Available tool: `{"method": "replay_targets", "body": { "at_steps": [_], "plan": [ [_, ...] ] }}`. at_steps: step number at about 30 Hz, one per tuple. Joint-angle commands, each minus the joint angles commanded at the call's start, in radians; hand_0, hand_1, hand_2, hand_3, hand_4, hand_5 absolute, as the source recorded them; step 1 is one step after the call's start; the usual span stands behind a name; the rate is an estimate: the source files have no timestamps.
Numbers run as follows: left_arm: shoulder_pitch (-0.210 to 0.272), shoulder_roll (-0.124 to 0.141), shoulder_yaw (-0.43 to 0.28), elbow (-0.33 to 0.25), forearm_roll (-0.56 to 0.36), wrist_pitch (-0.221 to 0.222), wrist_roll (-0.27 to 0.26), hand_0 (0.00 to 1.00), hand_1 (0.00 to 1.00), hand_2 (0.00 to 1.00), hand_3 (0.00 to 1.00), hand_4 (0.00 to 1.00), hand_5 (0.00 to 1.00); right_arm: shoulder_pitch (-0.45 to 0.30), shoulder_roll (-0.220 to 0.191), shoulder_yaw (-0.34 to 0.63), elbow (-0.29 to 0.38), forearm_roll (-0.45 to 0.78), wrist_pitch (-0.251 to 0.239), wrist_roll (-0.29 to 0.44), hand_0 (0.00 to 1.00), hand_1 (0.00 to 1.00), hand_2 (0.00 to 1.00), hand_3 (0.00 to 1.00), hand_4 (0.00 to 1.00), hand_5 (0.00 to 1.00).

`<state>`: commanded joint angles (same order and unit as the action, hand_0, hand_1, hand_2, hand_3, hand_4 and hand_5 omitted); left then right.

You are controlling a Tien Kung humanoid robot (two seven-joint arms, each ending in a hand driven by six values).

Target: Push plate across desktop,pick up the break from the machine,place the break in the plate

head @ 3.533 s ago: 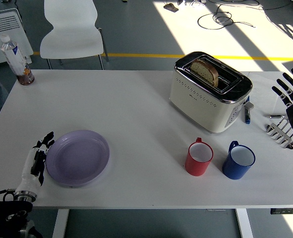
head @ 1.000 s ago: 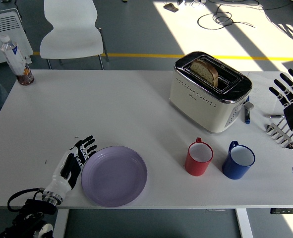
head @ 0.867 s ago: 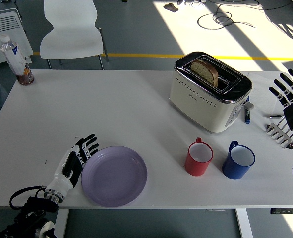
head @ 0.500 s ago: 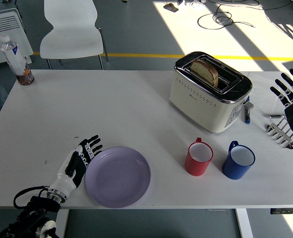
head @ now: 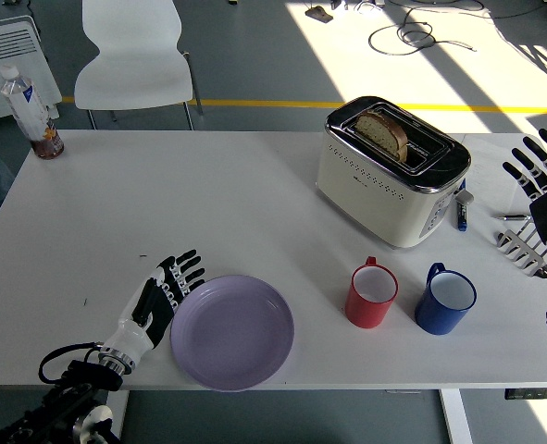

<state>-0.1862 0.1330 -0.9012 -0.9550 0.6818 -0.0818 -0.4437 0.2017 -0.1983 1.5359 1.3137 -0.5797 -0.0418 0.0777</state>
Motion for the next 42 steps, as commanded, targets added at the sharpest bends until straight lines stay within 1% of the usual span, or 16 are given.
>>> {"method": "replay_targets", "body": {
  "at_steps": [9, 16, 23, 34, 42],
  "plan": [
    [-0.010, -0.016, 0.015, 0.024, -0.027, -0.010, 0.001, 0.807, 0.845, 0.884, 0.842, 0.500, 0.998, -0.007, 0.000, -0.004, 0.000, 0.000, 0.000, 0.000, 0.739, 0.708, 0.733, 0.732, 0.533, 0.545],
    [-0.016, -0.020, 0.022, 0.042, -0.044, -0.013, 0.001, 0.806, 0.845, 0.881, 0.841, 0.499, 0.998, -0.011, 0.003, -0.004, -0.001, -0.001, 0.001, -0.001, 0.739, 0.707, 0.732, 0.732, 0.533, 0.546],
    [-0.032, -0.029, 0.021, 0.059, -0.048, -0.014, 0.001, 0.805, 0.844, 0.880, 0.840, 0.499, 0.998, -0.008, 0.004, -0.007, -0.002, -0.001, 0.000, -0.001, 0.739, 0.707, 0.732, 0.732, 0.534, 0.545],
    [-0.044, -0.034, 0.023, 0.063, -0.050, -0.019, 0.003, 0.799, 0.841, 0.876, 0.838, 0.497, 0.998, -0.004, 0.005, -0.011, -0.002, -0.001, 0.001, -0.002, 0.740, 0.707, 0.732, 0.732, 0.533, 0.544],
    [-0.062, -0.037, 0.031, 0.063, -0.054, -0.035, 0.017, 0.796, 0.840, 0.875, 0.837, 0.498, 0.998, 0.004, 0.006, -0.010, -0.003, -0.002, 0.000, -0.001, 0.739, 0.707, 0.732, 0.732, 0.533, 0.546]
  ]
}}
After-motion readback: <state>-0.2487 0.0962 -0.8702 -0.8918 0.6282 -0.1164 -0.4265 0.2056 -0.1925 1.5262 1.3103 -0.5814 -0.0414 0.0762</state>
